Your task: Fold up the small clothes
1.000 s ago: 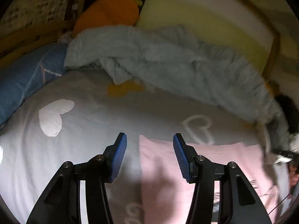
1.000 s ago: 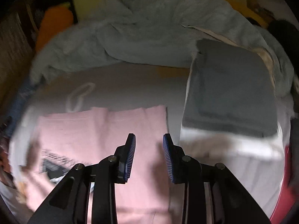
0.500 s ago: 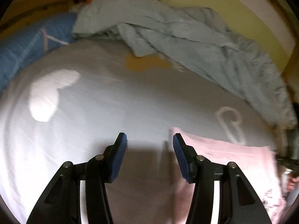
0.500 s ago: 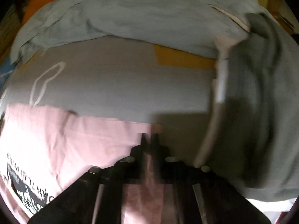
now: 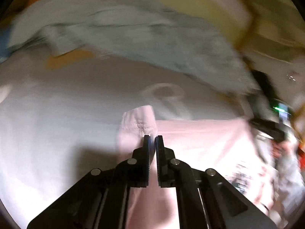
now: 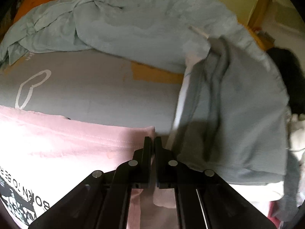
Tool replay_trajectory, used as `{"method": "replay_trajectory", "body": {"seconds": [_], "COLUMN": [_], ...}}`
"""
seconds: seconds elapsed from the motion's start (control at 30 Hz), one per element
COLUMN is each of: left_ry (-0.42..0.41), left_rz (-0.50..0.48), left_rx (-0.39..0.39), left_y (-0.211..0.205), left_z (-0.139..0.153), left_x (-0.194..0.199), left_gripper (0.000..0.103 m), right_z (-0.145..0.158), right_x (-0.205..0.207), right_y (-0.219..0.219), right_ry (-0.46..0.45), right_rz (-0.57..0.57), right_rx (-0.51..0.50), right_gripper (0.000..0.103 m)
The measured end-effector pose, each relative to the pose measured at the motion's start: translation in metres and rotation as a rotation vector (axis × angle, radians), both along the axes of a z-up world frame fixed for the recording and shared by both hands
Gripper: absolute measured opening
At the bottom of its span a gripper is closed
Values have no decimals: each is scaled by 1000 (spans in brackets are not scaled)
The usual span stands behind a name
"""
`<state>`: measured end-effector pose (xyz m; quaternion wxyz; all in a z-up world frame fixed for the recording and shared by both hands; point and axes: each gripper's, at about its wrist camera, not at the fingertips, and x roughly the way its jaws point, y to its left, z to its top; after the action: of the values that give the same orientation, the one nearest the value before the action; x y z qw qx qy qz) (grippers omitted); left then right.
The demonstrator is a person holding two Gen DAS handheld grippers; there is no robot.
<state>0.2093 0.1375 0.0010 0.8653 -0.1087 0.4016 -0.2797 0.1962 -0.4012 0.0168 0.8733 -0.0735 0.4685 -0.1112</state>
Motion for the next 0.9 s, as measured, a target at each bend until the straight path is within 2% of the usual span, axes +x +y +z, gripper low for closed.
{"method": "replay_trajectory", "body": {"seconds": [0.07,0.1,0.13,0.2,0.23,0.33,0.4,0.43,0.47,0.57,0.6,0.63,0.73,0.77,0.83,0.87,0.9], "left_ry": [-26,-41,-55,-76,-71,-14,50,88,149,294,320,310,228,193,80,0,-67], "left_rz": [-110,-114,-98,-39,-2,140,148,112,35,-149,-182,-184,-170,-150,-72,-7,44], "left_rx": [-40,-27,-10,-9,-13,-38,-93,-118,-141,-139,-114,-56,73,139,301,414,503], "left_y": [-16,-21,-24,-17,-10,25,42,43,41,26,17,9,-7,-12,-23,-30,-35], "left_z": [15,20,24,29,28,19,8,2,-7,-31,-36,-38,-28,-25,-22,-21,-23], "left_x": [-14,-19,-20,-19,-16,-1,4,7,10,11,9,6,-1,-3,-9,-12,-14], "left_gripper": [12,29,47,57,62,62,62,62,62,62,62,61,60,60,57,55,43], "right_z": [6,9,8,6,3,5,4,2,2,0,-1,-2,-1,-1,-2,-2,-3], "right_x": [-4,-4,-5,-4,-6,-6,-6,-3,-3,0,1,0,1,1,1,1,1], "right_y": [2,1,1,-2,11,8,9,12,11,11,11,13,14,14,15,15,16], "right_ry": [-16,-16,-14,-5,-4,-5,-13,-13,-11,-6,-3,-2,-1,-2,-1,0,2], "right_rz": [-1,-5,-12,-16,-18,-8,1,3,4,4,4,4,8,9,7,9,9], "right_rx": [-50,-49,-41,-27,-26,-18,-17,-15,-11,-4,-3,-5,-7,-6,-6,-8,-11], "right_gripper": [3,3,3,3,3,3,3,3,3,3,3,3,3,3,3,3,3]}}
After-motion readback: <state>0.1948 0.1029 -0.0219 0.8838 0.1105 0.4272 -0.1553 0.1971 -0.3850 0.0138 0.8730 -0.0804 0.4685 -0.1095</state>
